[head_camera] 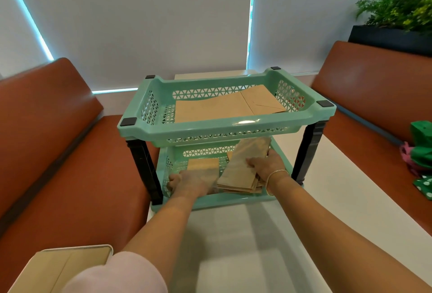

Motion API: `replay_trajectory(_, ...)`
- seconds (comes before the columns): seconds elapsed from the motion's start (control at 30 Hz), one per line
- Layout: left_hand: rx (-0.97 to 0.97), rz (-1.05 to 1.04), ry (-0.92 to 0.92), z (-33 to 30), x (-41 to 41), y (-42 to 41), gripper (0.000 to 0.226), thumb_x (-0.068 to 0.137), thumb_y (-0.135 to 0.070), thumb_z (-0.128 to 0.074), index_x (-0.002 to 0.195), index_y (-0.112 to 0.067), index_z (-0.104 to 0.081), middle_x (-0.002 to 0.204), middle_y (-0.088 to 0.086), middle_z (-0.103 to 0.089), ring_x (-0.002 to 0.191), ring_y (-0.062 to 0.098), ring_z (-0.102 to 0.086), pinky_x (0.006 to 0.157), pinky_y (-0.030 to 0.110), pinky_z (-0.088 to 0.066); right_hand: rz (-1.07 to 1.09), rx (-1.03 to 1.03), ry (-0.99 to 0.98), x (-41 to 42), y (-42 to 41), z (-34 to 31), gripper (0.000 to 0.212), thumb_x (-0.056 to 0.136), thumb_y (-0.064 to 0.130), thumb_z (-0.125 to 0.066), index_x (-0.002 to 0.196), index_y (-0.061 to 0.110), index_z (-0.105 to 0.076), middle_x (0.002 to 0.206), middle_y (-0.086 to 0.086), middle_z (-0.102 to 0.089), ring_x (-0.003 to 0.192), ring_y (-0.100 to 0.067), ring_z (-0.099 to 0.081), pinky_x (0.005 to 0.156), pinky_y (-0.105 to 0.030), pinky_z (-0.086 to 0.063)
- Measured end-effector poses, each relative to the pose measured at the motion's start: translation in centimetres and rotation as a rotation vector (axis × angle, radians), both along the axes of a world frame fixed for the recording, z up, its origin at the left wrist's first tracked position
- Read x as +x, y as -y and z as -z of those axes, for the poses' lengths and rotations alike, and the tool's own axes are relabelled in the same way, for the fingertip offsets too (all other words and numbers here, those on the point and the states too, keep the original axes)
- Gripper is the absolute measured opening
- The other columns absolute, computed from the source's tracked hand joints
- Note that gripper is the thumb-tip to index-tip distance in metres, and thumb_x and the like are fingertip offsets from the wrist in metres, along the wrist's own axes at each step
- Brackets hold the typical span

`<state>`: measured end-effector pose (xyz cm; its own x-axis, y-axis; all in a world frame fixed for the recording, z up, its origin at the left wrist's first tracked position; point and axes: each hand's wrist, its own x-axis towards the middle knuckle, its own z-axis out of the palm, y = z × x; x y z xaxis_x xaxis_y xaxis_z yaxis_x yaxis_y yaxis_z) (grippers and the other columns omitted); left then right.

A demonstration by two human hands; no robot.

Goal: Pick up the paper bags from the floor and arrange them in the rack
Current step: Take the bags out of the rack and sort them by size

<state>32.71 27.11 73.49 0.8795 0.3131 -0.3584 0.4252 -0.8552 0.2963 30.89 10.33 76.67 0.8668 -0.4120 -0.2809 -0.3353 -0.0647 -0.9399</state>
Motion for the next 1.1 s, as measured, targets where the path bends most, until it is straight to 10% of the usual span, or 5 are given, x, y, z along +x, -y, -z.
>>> replay_trajectory(0.3,-0.252,0.014,0.136,-3.6,0.3,0.0,0.037,0.089,-0.017,-0.064,0.119,0.001,-0.054,0.12,0.016,-0.06,0.109,0.029,-0.059,0.093,0.035,-0.05,-0.006,-0.05,-0.001,-0.2,1.0,-0.1,0.045,0.085,0.008,-0.062,0.129,0.01,-0.048,0.119,-0.013,-0.059,0.107,-0.033,-0.057,0.084,-0.035,-0.049)
replay_trajectory(0.53,-0.841,0.022,0.173,-6.5,-1.0,0.9,0.045,0.088,-0.022,-0.064,0.127,-0.007,-0.046,0.105,0.005,-0.059,0.092,0.018,-0.055,0.073,0.025,-0.047,-0.052,0.018,-0.016,-0.6,-0.5,-0.9,0.026,0.092,0.008,-0.049,0.117,0.007,-0.051,0.098,-0.012,-0.06,0.079,-0.027,-0.058,0.065,-0.035,-0.053)
replay_trajectory(0.87,-0.957,-0.004,0.189,-4.2,-1.9,0.8,0.034,0.082,0.0,-0.067,0.111,-0.011,-0.053,0.101,0.005,-0.065,0.092,0.02,-0.061,0.079,0.028,-0.049,-0.172,-0.082,0.147,-1.0,-4.0,-2.1,0.03,0.093,0.039,-0.05,0.118,0.022,-0.047,0.097,0.002,-0.06,0.095,-0.023,-0.057,0.093,-0.037,-0.046)
replay_trajectory(1.1,-0.72,-0.038,0.428,-3.1,-1.8,-0.4,0.048,0.081,0.003,-0.059,0.125,-0.014,-0.049,0.115,0.007,-0.062,0.108,0.026,-0.058,0.091,0.03,-0.047,-0.247,-0.356,0.101,-1.9,-5.8,-2.1,0.034,0.084,-0.001,-0.045,0.117,0.007,-0.047,0.103,-0.014,-0.061,0.098,-0.031,-0.057,0.081,-0.032,-0.042)
